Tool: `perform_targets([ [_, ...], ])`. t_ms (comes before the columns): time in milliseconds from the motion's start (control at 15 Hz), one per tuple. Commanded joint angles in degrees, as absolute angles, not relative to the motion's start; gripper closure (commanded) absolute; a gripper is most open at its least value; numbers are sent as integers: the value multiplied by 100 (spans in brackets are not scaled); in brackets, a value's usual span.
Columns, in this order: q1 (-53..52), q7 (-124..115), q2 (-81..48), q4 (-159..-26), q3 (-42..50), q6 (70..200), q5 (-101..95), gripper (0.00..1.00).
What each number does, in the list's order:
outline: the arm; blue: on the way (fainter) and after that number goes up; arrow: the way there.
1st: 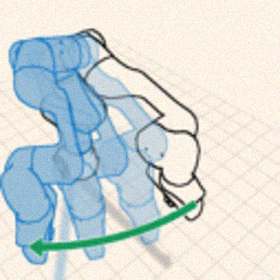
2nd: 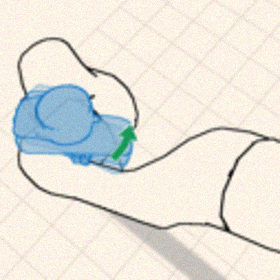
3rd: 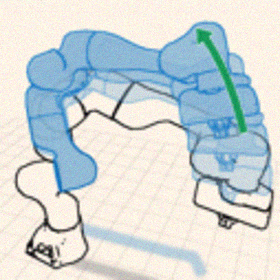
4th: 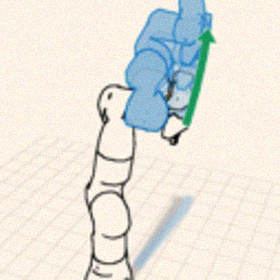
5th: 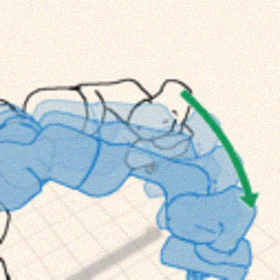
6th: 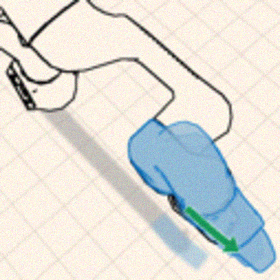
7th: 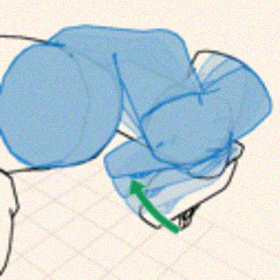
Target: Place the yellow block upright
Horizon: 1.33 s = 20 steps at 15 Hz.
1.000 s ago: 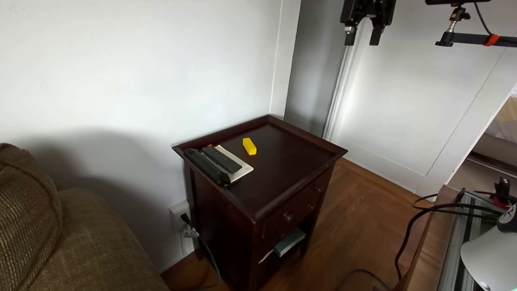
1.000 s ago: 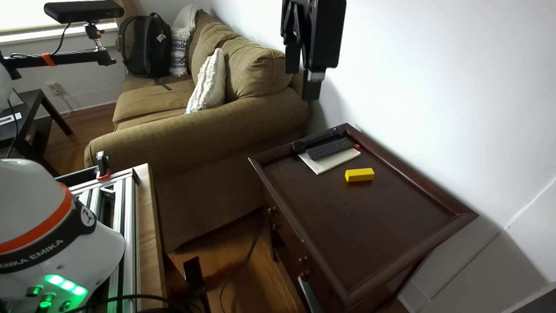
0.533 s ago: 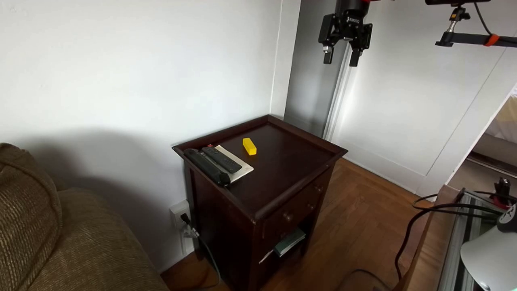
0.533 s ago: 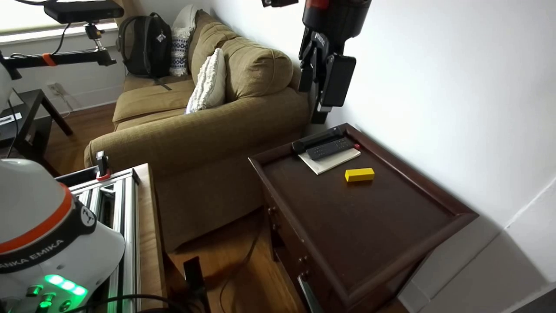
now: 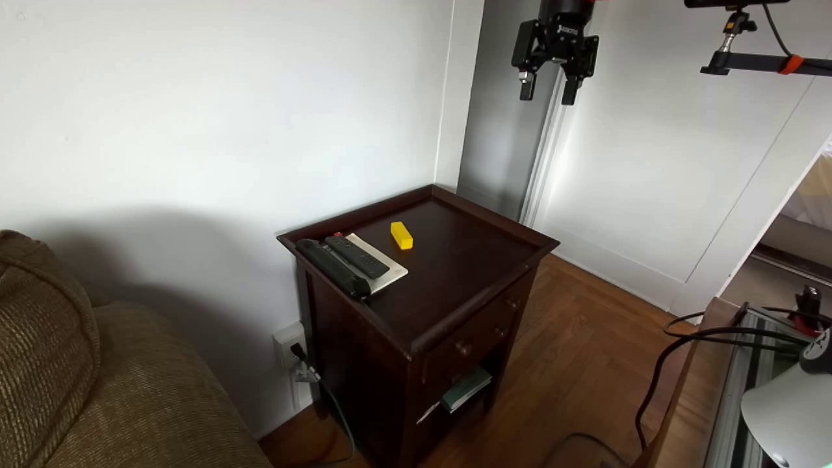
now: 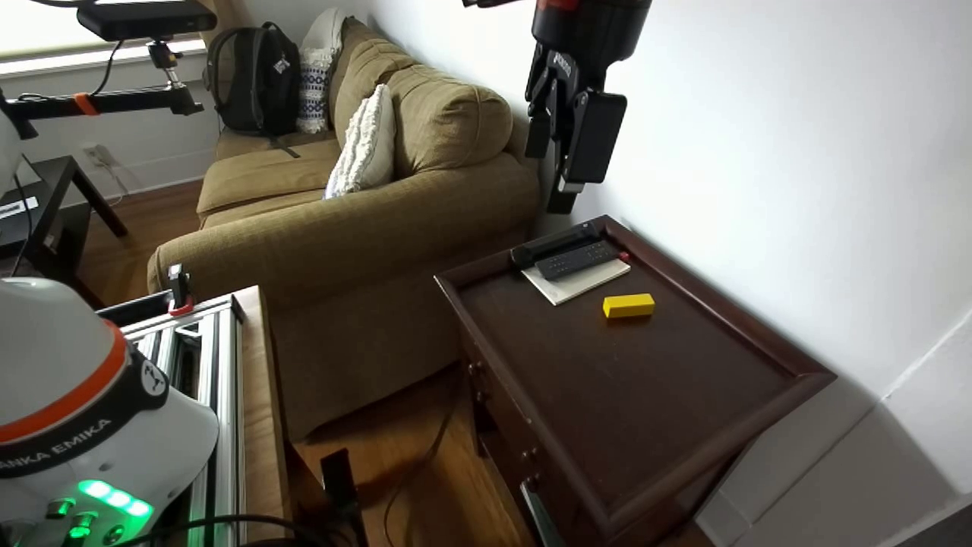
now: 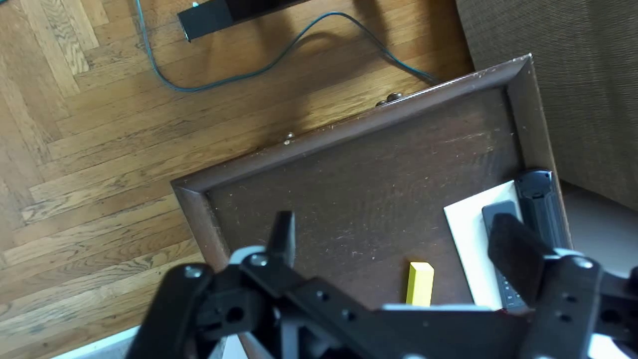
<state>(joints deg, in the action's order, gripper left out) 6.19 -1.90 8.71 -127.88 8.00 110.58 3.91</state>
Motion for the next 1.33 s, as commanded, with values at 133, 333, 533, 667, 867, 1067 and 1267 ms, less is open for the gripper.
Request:
perform_targets([
  [133,652,-184,868,-12778,770,11046,396,0],
  [333,652,-184,868,-12778,770,11046,396,0],
  [533,725,-299,505,-12506,872,11132,637,0],
  [667,756,-370,-39,-12148,909,11154,891,0],
  [867,799,-475,-786,-11698,901,11329,1304,0],
  [1067,825,-623,-1572,-11143,835,11440,1519,0],
  [1267,862,-666,-2357,-10437,725,11275,1737,0],
])
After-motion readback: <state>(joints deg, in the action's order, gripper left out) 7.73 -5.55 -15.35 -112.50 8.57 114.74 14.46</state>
